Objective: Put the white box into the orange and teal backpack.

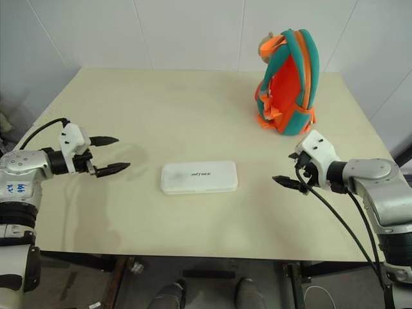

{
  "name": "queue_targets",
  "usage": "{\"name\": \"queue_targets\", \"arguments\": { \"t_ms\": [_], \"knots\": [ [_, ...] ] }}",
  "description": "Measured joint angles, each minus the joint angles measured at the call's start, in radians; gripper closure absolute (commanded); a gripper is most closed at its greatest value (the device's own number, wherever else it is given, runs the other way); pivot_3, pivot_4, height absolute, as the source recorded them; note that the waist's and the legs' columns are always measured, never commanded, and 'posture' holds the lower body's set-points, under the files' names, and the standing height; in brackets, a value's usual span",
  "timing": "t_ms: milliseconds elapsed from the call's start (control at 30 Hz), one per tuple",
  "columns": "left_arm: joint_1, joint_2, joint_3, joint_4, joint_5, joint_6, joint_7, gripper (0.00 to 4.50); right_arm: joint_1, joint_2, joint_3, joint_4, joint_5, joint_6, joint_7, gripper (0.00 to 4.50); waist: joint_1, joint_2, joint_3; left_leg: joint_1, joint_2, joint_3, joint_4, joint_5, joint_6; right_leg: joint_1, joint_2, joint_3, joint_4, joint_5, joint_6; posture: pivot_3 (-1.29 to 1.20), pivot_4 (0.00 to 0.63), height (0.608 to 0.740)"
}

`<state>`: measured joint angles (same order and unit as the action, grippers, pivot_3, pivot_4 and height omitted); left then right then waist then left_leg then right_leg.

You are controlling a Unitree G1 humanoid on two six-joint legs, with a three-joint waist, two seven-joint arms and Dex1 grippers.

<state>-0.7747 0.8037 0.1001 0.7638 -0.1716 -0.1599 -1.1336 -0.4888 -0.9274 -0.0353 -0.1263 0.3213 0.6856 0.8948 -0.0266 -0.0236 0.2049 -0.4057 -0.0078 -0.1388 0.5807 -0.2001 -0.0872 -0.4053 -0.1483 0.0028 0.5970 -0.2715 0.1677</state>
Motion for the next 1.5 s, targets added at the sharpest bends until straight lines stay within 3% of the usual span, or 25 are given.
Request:
{"name": "queue_targets", "arguments": {
  "t_ms": [600,800,1167,1500],
  "knots": [
    [0.04,-0.013,0.011,-0.044,-0.006,0.026,0.014,0.01,-0.083,0.091,0.032,0.005,-0.011,0.041,-0.081,0.0,-0.001,0.0,0.0,0.0,0.002,0.011,0.001,0.0,0.0,-0.004,0.0,0.006,0.005,0.0,0.0,0.0,0.15,0.74],
    [-0.029,-0.018,0.01,0.027,0.004,0.006,0.033,0.01,-0.132,0.158,0.043,0.002,-0.018,0.046,-0.119,0.0,-0.001,0.0,0.0,0.0,0.002,0.012,0.003,0.0,0.001,-0.005,0.0,0.006,0.007,0.0,0.0,0.0,0.15,0.74],
    [-0.075,-0.019,0.006,0.082,0.018,-0.011,0.029,0.01,-0.137,0.182,0.07,0.046,-0.052,0.012,-0.133,0.0,-0.003,0.0,0.0,0.0,0.002,0.012,0.003,0.0,0.001,-0.005,0.0,0.006,0.008,0.0,0.0,0.0,0.15,0.74],
    [0.024,-0.014,0.023,-0.042,-0.019,0.165,0.028,0.01,-0.17,0.224,0.131,0.173,-0.147,-0.078,-0.15,0.0,-0.002,0.0,0.0,0.0,0.002,0.012,0.003,0.0,0.001,-0.005,0.0,0.006,0.009,0.0,0.0,0.0,0.15,0.74]
  ]
}}
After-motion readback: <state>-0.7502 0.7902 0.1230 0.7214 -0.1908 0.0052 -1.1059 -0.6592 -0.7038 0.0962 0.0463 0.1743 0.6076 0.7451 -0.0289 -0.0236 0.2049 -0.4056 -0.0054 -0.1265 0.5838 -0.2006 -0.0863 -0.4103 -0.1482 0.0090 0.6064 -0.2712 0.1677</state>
